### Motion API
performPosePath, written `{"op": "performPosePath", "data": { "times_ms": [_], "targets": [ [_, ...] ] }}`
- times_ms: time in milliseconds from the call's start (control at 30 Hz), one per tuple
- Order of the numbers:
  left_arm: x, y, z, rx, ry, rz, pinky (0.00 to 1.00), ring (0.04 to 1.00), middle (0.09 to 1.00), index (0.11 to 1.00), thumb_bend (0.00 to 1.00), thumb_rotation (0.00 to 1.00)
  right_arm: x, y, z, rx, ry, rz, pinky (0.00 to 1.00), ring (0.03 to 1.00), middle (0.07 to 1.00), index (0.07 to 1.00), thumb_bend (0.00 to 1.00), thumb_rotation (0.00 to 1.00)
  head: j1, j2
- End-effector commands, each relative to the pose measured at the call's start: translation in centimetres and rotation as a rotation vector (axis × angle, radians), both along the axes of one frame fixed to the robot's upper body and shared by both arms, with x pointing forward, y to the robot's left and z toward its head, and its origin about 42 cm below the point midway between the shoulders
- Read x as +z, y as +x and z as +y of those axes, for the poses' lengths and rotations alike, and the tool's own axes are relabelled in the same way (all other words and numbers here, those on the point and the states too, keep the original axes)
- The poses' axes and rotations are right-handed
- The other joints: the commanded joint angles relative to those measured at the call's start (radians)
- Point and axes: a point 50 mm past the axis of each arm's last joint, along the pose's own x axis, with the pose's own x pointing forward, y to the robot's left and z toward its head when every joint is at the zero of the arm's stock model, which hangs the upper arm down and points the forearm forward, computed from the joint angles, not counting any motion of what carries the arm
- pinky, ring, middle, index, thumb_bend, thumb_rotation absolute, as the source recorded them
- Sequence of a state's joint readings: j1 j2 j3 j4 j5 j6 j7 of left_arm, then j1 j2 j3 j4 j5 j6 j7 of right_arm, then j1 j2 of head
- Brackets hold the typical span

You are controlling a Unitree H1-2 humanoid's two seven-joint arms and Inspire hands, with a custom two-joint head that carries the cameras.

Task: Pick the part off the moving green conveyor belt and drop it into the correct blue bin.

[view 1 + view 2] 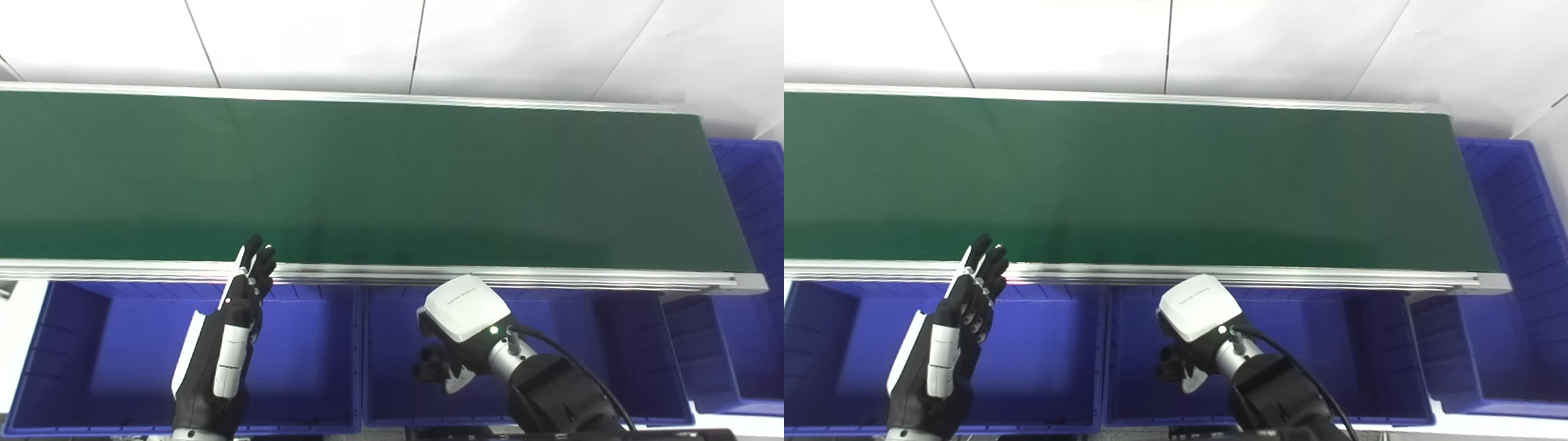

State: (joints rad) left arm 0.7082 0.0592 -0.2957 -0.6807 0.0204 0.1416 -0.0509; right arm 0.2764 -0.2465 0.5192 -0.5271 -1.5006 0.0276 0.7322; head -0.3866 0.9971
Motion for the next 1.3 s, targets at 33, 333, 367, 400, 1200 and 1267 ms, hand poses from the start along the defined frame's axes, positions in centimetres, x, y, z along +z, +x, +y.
{"op": "performPosePath", "data": {
  "times_ms": [33, 333, 367, 400, 1200, 1267],
  "targets": [
    [0.8, -0.2, 0.0, -0.005, -0.008, -0.031, 1.0, 0.987, 0.981, 1.0, 0.7, 1.0, 1.0, -0.3, 0.1, 0.04, 0.054, -0.063, 0.43, 0.561, 0.86, 0.865, 1.0, 0.65, 0.0, -0.002],
    [0.7, -0.5, 0.1, -0.022, 0.0, -0.027, 1.0, 1.0, 0.995, 1.0, 0.69, 1.0, 6.7, -2.2, 1.1, -0.02, 0.688, -0.261, 0.34, 0.452, 0.712, 0.814, 0.95, 0.82, 0.025, -0.022],
    [0.6, -0.6, 0.2, -0.023, 0.002, -0.025, 1.0, 1.0, 0.995, 1.0, 0.69, 1.0, 7.6, -2.7, 1.4, -0.044, 0.753, -0.281, 0.33, 0.453, 0.703, 0.808, 0.93, 0.83, 0.026, -0.025],
    [0.6, -0.6, 0.2, -0.023, 0.003, -0.023, 1.0, 1.0, 0.996, 1.0, 0.69, 1.0, 8.3, -3.3, 1.7, -0.07, 0.817, -0.299, 0.33, 0.459, 0.66, 0.756, 0.86, 0.86, 0.028, -0.027],
    [-1.6, -0.7, 0.8, -0.016, -0.06, -0.256, 1.0, 1.0, 1.0, 1.0, 0.83, 1.0, 1.8, -13.0, 4.6, -0.758, 1.653, -0.147, 1.0, 1.0, 1.0, 1.0, 0.82, 1.0, 0.11, -0.091],
    [-1.7, -0.8, 0.7, -0.025, -0.062, -0.256, 1.0, 1.0, 1.0, 1.0, 0.86, 1.0, 1.7, -13.0, 4.5, -0.76, 1.629, -0.152, 1.0, 1.0, 1.0, 1.0, 0.83, 1.0, 0.113, -0.097]
  ]
}}
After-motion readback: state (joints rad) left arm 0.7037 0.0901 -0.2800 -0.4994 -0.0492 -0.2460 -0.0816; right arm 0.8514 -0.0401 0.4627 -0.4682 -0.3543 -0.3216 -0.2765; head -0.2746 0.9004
